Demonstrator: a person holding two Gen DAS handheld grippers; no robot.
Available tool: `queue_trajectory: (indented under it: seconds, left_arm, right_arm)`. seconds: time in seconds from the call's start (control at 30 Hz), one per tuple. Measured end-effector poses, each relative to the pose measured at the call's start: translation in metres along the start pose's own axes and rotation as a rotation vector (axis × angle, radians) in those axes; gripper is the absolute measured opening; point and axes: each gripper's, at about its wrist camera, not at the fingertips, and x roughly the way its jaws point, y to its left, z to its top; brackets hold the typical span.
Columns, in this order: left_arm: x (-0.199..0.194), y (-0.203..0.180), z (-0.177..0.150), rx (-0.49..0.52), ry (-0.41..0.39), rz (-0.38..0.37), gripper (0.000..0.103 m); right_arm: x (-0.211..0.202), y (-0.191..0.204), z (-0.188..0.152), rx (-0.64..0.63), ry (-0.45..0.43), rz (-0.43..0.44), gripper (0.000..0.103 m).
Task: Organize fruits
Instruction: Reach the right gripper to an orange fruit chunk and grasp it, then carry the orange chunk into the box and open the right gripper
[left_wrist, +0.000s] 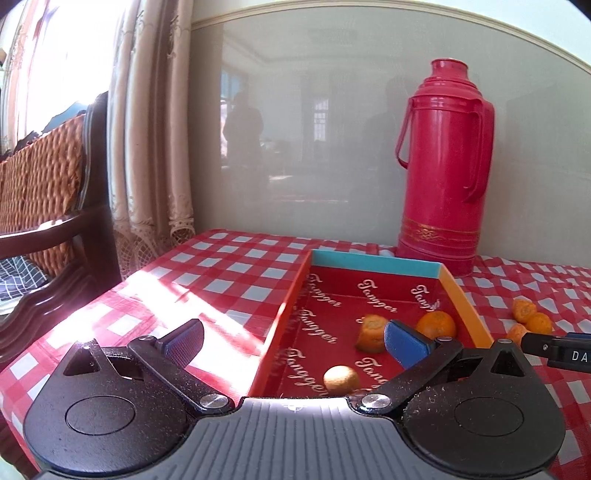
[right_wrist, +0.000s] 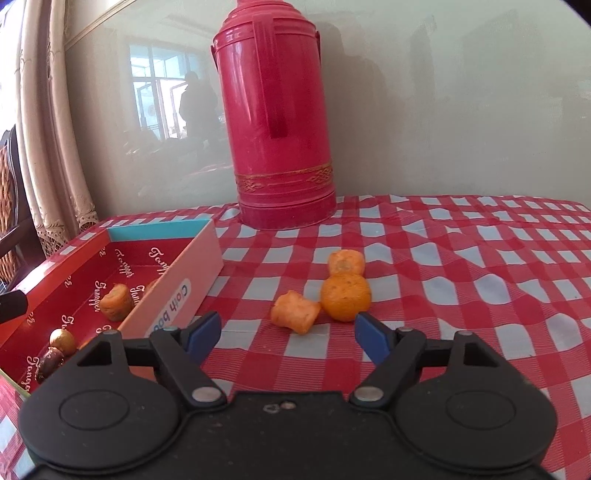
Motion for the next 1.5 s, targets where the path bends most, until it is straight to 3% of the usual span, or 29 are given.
queue_trajectory:
  seconds: [0.17,0.4,0.73,0.8,0.87,1.07,1.23,1.5]
  left_arm:
    - [0.003,0.021,-0.002,-0.041,0.012,0.037,0.103]
    - [0.008,0.048,-0.005,-0.062,0.032,0.088,0.103]
    - [0.011,0.065,-0.007,-0.091,0.044,0.092,0.103]
    - [0.011,0.068,-0.008,-0.096,0.046,0.093,0.103]
    - [0.011,0.070,-0.008,-0.101,0.048,0.098,0.103]
    - [0.012,0.071,-0.008,-0.100,0.054,0.106,0.103]
    - [0.010,0.071,-0.008,-0.091,0.056,0.110,0.103]
    - [0.007,0.071,-0.007,-0.083,0.056,0.117,0.103]
  right_arm:
    - [0.011,0.004,0.003,0.044,0.024,0.006,0.072]
    - [0.028,0.005,0.007,0.091,0.064,0.008,0.054]
    - [0.043,0.008,0.008,0.115,0.090,-0.056,0.046]
    - [0.045,0.009,0.008,0.104,0.092,-0.060,0.032]
    - [0.046,0.009,0.008,0.083,0.094,-0.075,0.024]
    - [0.042,0.009,0.008,0.061,0.090,-0.057,0.024]
    - [0.023,0.023,0.011,0.035,0.003,0.001,0.024]
    - [-0.015,0.061,0.014,-0.070,-0.157,0.185,0.024]
